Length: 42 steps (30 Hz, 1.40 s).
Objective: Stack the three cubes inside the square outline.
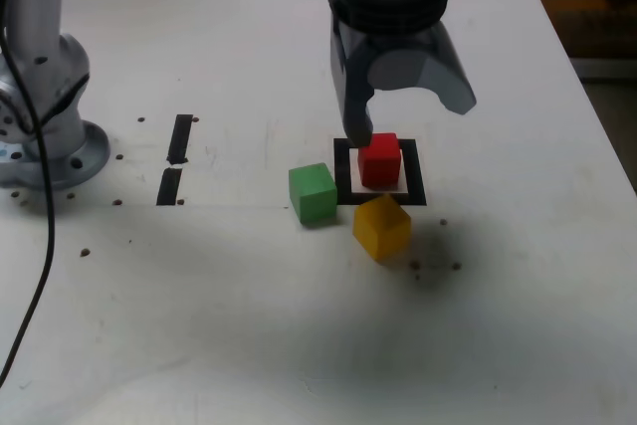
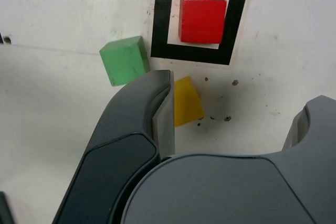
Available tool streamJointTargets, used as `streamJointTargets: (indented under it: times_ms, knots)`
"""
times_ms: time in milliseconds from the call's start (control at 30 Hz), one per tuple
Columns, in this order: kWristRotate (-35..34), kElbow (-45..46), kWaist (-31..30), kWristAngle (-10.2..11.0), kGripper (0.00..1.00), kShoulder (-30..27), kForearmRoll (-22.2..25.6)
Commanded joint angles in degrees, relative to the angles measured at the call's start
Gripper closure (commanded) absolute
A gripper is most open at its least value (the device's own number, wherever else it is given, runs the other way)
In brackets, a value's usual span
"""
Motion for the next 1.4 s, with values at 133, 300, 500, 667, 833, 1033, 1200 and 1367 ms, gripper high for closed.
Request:
streamJointTargets:
  times_ms: [133,300,500,667,833,1033,1200,1367]
  knots:
    - [-6.07,0.01,-2.38,-2.46,0.05,2.31,-2.77]
    - [-9.11,0.77,-2.96,-4.91,0.04,4.07,-5.81]
    - [-11.77,2.42,-3.3,-7.03,0.04,5.31,-7.39]
    - [-13.92,4.92,-3.3,-9.2,0.04,5.54,-7.39]
    - [-14.86,6.74,-3.3,-10.91,0.04,5.86,-7.61]
    - [-14.93,7.05,-3.3,-12.17,0.04,7.45,-8.92]
    - [-14.93,6.89,-3.22,-12.7,0.04,9.14,-9.62]
    - [-14.81,7.52,-2.72,-12.82,0.04,10.05,-9.98]
